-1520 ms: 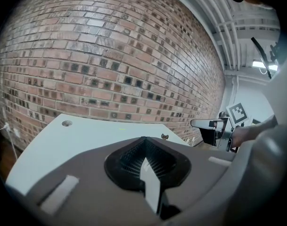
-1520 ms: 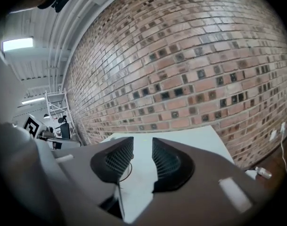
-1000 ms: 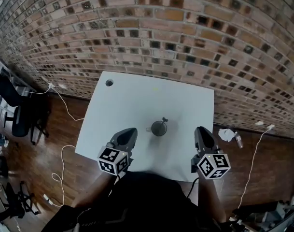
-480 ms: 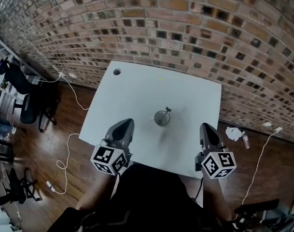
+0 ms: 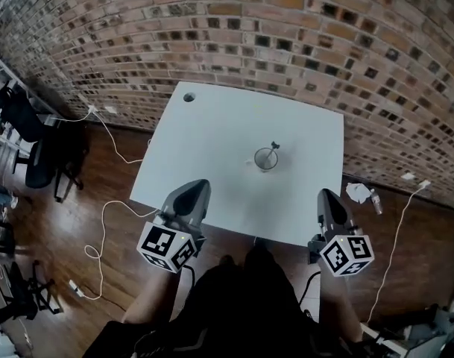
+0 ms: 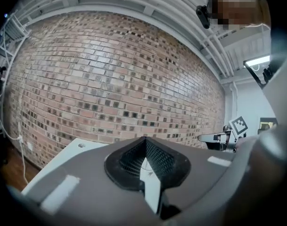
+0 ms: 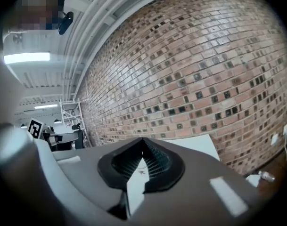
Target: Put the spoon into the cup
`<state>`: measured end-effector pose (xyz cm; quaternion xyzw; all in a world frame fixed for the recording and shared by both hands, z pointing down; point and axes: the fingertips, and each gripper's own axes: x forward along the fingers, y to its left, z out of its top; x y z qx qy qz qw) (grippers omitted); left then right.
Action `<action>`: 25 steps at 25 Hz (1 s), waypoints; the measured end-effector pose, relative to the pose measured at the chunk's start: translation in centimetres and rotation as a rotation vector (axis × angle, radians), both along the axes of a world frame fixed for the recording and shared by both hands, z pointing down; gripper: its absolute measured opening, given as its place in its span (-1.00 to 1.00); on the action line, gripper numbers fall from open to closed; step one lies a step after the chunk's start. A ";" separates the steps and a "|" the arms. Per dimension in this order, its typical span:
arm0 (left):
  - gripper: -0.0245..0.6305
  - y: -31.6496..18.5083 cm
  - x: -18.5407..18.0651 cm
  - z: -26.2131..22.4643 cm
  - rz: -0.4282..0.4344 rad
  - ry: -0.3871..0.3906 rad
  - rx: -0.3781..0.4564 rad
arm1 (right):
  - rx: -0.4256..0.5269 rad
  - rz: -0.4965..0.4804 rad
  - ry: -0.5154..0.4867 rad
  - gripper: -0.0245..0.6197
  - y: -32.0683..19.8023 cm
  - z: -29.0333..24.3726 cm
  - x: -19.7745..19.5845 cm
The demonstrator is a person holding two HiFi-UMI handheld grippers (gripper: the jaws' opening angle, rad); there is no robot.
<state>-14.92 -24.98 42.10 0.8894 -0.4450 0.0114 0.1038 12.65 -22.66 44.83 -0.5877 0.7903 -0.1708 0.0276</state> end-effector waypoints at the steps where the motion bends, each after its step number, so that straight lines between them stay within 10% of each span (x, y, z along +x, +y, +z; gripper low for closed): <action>1: -0.94 1.1 -0.3 0.6 0.007 0.012 -0.008 | -0.006 -0.001 0.023 -0.90 0.9 0.1 -0.4; 13: -0.94 9.9 1.9 1.2 0.026 0.037 -0.004 | 0.001 0.005 0.058 -0.90 11.8 -2.4 1.0; 25: -0.94 19.6 8.9 -2.1 -0.139 -0.050 0.040 | 0.033 -0.119 0.050 -0.90 20.6 -3.5 8.7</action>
